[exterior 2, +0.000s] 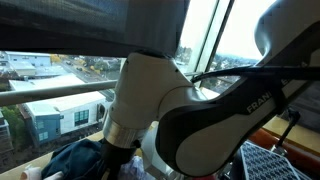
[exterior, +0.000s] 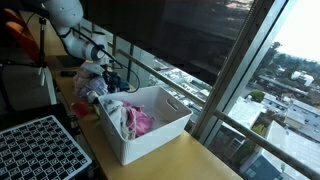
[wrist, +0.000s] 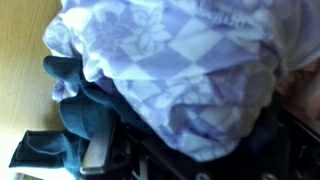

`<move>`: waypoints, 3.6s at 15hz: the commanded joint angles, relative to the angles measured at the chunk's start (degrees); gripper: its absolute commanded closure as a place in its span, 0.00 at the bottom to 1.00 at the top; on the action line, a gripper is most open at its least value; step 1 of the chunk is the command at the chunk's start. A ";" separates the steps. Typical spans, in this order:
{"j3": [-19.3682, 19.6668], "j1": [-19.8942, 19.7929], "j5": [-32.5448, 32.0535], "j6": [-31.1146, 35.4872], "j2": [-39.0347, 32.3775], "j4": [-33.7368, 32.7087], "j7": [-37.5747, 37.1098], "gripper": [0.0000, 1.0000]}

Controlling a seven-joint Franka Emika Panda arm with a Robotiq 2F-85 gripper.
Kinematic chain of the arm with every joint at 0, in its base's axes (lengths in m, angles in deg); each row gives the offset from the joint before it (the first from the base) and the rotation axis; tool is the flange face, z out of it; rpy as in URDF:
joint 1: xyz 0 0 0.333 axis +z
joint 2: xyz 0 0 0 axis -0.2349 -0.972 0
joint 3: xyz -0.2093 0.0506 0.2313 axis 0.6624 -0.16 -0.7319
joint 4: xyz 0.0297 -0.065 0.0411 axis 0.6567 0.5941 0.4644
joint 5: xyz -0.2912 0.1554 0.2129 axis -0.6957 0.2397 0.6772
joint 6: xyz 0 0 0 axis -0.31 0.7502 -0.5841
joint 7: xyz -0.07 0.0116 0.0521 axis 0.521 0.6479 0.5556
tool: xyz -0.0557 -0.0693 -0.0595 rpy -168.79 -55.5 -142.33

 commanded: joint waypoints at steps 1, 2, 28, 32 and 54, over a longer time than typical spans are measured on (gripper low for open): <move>2.22 1.67 -1.20 -2.68 6.32 2.59 -1.61 0.96; 2.66 1.46 -1.49 -2.87 8.49 3.80 -1.69 0.96; 5.10 -21.28 -4.52 -6.88 55.14 27.62 -1.06 0.96; 5.72 -25.07 -3.99 -5.27 56.99 32.23 -0.90 0.96; 10.77 -31.10 -0.63 -5.89 64.25 33.92 10.12 0.96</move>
